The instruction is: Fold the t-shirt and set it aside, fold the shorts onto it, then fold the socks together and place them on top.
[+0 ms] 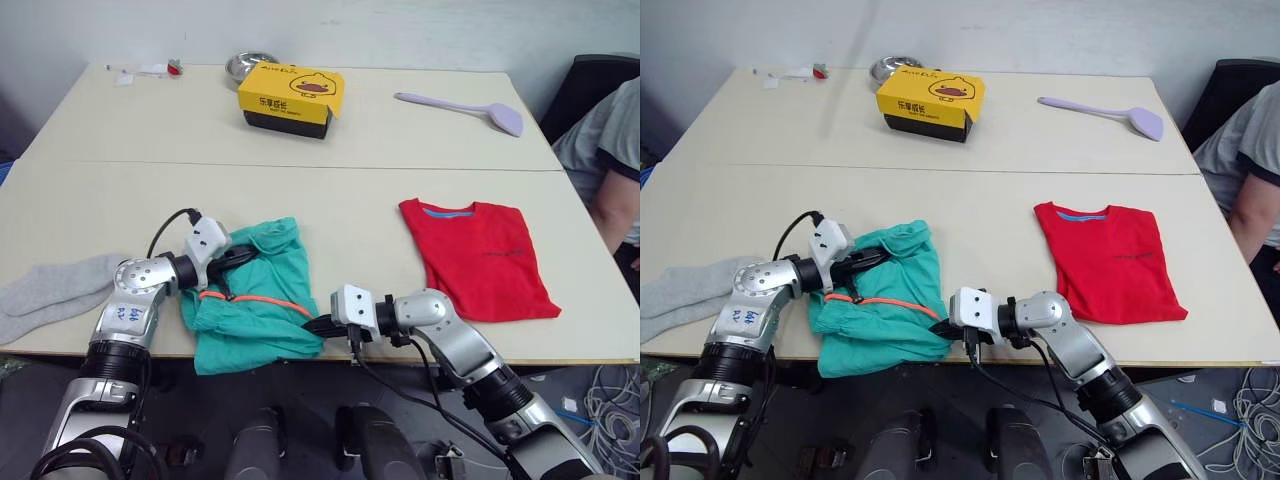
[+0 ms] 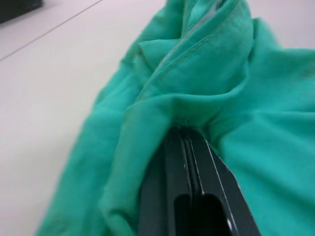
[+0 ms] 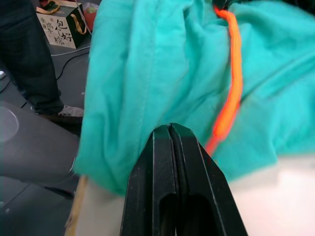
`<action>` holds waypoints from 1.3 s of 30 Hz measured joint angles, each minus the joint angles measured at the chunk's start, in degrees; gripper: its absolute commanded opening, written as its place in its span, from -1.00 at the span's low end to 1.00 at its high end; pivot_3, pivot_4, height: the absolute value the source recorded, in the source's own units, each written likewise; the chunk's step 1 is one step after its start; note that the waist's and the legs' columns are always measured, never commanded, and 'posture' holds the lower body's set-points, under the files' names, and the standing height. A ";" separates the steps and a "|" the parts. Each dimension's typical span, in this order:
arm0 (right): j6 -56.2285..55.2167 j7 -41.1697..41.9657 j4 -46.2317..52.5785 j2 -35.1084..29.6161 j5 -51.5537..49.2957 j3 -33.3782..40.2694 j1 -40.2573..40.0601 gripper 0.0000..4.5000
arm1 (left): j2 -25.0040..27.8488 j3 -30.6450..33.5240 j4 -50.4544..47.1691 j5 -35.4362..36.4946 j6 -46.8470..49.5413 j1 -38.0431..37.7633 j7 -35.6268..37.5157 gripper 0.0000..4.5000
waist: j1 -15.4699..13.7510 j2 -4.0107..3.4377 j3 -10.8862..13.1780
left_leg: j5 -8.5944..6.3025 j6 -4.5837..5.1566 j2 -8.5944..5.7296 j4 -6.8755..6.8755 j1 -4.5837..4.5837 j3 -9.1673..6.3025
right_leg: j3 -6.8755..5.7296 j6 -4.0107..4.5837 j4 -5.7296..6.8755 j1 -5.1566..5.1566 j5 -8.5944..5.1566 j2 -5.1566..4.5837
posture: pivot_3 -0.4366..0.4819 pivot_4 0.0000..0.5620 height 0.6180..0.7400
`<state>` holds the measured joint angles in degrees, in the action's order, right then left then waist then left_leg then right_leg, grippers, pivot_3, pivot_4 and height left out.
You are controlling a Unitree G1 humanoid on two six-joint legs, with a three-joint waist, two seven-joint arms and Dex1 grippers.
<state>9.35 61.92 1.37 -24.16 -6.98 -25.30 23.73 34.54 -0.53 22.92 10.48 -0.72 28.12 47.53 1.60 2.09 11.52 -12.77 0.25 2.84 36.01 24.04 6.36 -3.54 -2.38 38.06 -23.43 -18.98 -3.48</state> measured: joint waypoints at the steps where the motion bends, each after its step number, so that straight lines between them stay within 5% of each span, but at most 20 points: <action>1: 0.52 0.26 0.44 -0.33 -0.19 0.24 -0.16 -0.98 | 0.16 0.29 0.36 -0.07 -0.49 -0.01 -0.13 -1.00 | 0.04 0.00 0.00 | 0.00 0.00 0.01 -0.01 0.00 0.00 | 0.00 0.00 0.00 -0.01 0.00 0.01 | -0.05 -0.47 1.00; 4: 1.65 1.03 1.07 -1.11 -1.23 1.04 -0.33 -0.98 | 0.31 3.22 0.02 3.06 -0.12 -0.69 1.18 -1.00 | 0.14 0.00 0.00 | 0.00 -0.01 0.03 -0.01 0.02 0.01 | 0.00 0.00 0.02 -0.03 0.00 0.01 | -0.05 -0.47 1.00; 12: 4.71 -0.05 2.46 3.05 -5.09 3.94 5.00 -0.98 | 7.51 7.77 -18.54 19.20 11.37 -7.32 20.27 -1.00 | 0.18 0.00 0.01 | 0.11 -0.25 0.02 -0.05 0.03 -0.01 | 0.00 0.02 -0.02 -0.03 -0.01 0.00 | -0.05 -0.47 1.00; 19: 1.31 -8.01 -9.93 13.22 -0.69 2.83 8.87 -0.98 | 7.96 5.97 -24.95 16.04 11.47 -17.22 19.17 -1.00 | 0.24 0.00 0.01 | 0.09 -0.22 0.02 -0.07 0.06 -0.01 | 0.02 0.03 -0.06 -0.06 -0.01 0.00 | -0.05 -0.47 1.00; 29: -2.27 -14.90 -22.66 16.70 2.67 5.91 13.46 -0.98 | 5.81 5.65 -25.02 10.05 1.40 -27.33 15.83 -1.00 | 0.56 -0.12 -0.05 | -0.02 -0.07 0.00 -0.33 0.00 -0.01 | 0.04 0.07 -0.15 -0.07 -0.03 -0.10 | -0.05 -0.47 1.00; 31: 2.70 -12.21 -18.69 14.92 -1.29 7.88 12.48 -0.83 | 4.88 7.32 -26.24 13.33 3.62 -29.07 15.60 -1.00 | 0.54 -0.13 -0.05 | -0.03 -0.05 0.01 -0.37 0.03 -0.02 | 0.03 0.06 -0.17 -0.09 -0.03 -0.10 | -0.05 -0.47 1.00; 34: 17.31 -7.53 -7.56 9.88 -10.61 11.21 10.73 -0.44 | 3.96 10.40 -30.74 19.50 10.11 -30.70 13.11 -0.74 | 0.38 -0.13 -0.03 | -0.03 -0.02 0.01 -0.36 0.08 -0.13 | -0.02 0.06 -0.18 -0.09 -0.03 -0.11 | -0.05 -0.47 1.00; 39: 43.46 -5.63 3.88 1.22 -22.73 14.41 12.30 0.31 | 6.49 17.25 -38.87 25.85 14.66 -31.25 11.96 -0.08 | 0.48 -0.14 -0.04 | 0.00 -0.04 0.01 -0.38 0.00 -0.20 | -0.05 0.14 -0.18 -0.05 -0.04 -0.12 | -0.05 -0.47 1.00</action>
<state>52.81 56.29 5.25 -22.94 -29.71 -10.89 36.03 41.04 16.72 -15.95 36.32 13.94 -3.13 59.49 2.08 1.95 11.48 -12.77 0.22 2.85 35.62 24.04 6.16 -3.59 -2.24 37.88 -23.48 -19.02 -3.61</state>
